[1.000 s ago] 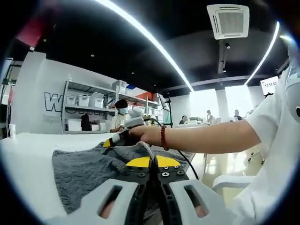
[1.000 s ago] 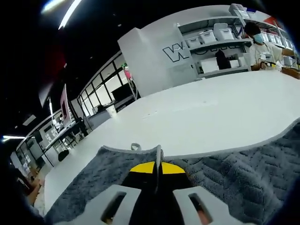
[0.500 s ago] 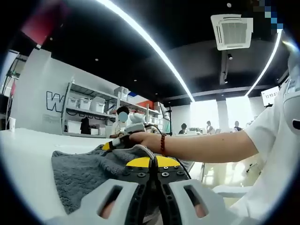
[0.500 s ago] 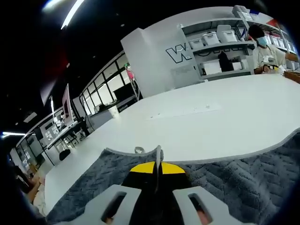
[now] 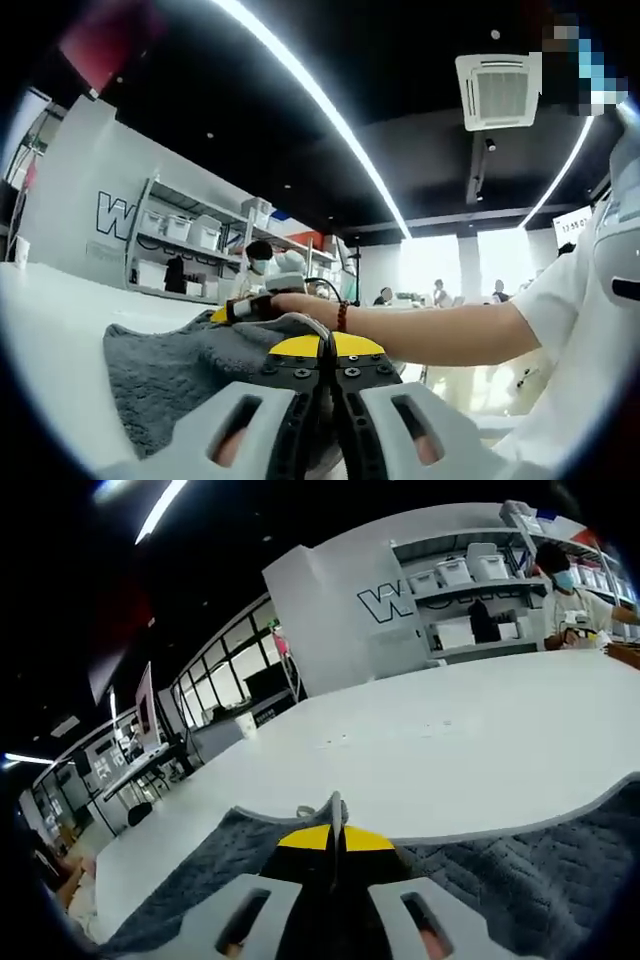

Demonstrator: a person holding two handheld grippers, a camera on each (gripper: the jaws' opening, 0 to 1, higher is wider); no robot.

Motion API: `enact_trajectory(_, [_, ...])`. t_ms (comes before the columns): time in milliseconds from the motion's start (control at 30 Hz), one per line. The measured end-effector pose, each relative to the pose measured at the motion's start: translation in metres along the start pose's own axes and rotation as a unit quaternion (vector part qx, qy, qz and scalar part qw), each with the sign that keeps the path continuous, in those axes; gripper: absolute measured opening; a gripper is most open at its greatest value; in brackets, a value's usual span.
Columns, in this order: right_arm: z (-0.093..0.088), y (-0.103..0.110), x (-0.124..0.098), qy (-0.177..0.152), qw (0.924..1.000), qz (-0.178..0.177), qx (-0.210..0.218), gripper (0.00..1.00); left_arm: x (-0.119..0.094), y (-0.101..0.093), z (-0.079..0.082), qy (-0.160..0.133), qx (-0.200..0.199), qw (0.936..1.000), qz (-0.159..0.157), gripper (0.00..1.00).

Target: Open the folded towel by lifting each exposed corner and separating the folded layers until the towel lies flat within the target outline without major curled edges

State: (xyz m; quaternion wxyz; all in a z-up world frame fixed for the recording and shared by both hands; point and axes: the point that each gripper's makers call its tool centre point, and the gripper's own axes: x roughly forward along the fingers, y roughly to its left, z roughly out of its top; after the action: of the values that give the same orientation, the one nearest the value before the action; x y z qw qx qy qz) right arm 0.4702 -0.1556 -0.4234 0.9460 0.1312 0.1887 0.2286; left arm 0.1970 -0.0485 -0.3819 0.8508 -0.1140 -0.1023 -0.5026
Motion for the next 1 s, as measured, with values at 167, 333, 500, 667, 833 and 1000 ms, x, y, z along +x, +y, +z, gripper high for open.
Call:
enact_trajectory(167, [0.005, 0.002, -0.002, -0.003, 1.0, 0.002, -0.004, 0.0, -0.001, 0.0, 0.003, -0.004, 0.003, 1.0, 0.001, 0.0])
enact_trajectory(333, [0.007, 0.007, -0.003, -0.005, 1.0, 0.006, -0.006, 0.0, -0.002, -0.002, 0.006, -0.009, 0.014, 0.9998, -0.008, 0.0])
enact_trajectory(500, [0.008, 0.013, -0.002, -0.006, 0.9999, 0.007, -0.009, 0.0, -0.005, 0.0, 0.009, -0.013, 0.009, 0.9998, -0.009, 0.0])
enact_trajectory(667, [0.011, 0.019, -0.004, -0.007, 0.9998, 0.01, -0.014, 0.0, -0.007, 0.002, 0.013, -0.02, -0.001, 0.9997, -0.012, 0.0])
enact_trajectory(833, [0.014, 0.026, -0.006, -0.01, 0.9996, 0.017, -0.018, 0.0, -0.01, 0.004, 0.018, -0.029, -0.007, 0.9995, -0.014, 0.0])
enact_trajectory(1000, [0.018, 0.036, -0.006, -0.013, 0.9993, 0.023, -0.025, 0.0, -0.011, 0.002, 0.024, -0.037, -0.015, 0.9988, -0.027, 0.0])
